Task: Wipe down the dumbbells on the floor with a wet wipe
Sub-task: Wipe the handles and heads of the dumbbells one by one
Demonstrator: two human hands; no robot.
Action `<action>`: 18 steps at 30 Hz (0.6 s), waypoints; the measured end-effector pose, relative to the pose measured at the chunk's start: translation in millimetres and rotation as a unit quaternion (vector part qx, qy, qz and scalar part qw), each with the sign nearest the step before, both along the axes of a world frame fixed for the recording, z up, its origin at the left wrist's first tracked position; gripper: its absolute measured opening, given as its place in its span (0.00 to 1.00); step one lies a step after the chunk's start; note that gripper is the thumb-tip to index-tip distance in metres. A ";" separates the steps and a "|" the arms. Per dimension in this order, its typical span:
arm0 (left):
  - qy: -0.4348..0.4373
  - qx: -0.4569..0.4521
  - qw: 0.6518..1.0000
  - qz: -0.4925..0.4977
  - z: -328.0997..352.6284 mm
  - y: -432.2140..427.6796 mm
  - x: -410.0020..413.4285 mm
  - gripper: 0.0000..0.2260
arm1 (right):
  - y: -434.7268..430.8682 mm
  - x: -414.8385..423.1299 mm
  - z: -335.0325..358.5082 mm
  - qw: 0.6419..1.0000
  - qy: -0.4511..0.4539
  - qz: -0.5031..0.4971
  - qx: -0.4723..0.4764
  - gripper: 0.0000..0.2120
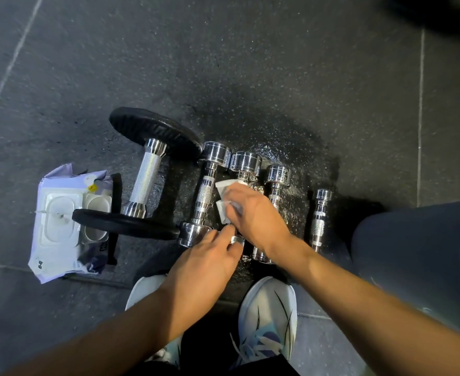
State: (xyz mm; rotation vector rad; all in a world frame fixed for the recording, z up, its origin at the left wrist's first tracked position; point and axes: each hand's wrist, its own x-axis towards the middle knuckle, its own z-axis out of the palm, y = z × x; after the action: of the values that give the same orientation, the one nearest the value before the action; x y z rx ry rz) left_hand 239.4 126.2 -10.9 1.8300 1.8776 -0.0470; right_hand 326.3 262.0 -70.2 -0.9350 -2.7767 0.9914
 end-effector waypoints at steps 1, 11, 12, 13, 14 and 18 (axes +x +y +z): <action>-0.002 0.004 1.000 0.003 -1.9 -0.9 -0.1 0.17 | -5.7 2.8 -0.3 1.000 -0.008 0.005 -0.016 0.07; -0.026 0.032 0.999 0.020 -14.0 -7.3 -1.6 0.16 | -35.6 15.1 18.2 0.975 0.063 -0.198 -0.079 0.17; -0.030 0.033 0.999 0.022 -14.9 -7.1 -1.9 0.16 | -38.9 14.6 18.7 0.972 0.064 -0.215 -0.072 0.16; -0.034 0.032 0.999 0.022 -16.1 -7.0 -2.1 0.17 | -40.6 13.7 19.6 0.969 0.061 -0.228 -0.076 0.16; -0.039 0.034 0.998 0.020 -17.8 -7.0 -2.4 0.17 | -40.8 13.1 19.3 0.965 0.055 -0.241 -0.090 0.16; -0.041 0.038 0.998 0.017 -20.0 -8.0 -2.1 0.17 | -35.2 7.1 17.8 0.936 0.002 -0.299 -0.186 0.14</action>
State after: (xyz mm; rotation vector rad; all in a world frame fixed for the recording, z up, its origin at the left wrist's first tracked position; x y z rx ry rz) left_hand 237.3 118.2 -30.8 1.8206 1.8765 0.1121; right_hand 333.4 226.8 -52.3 -1.6761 -2.0823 1.3887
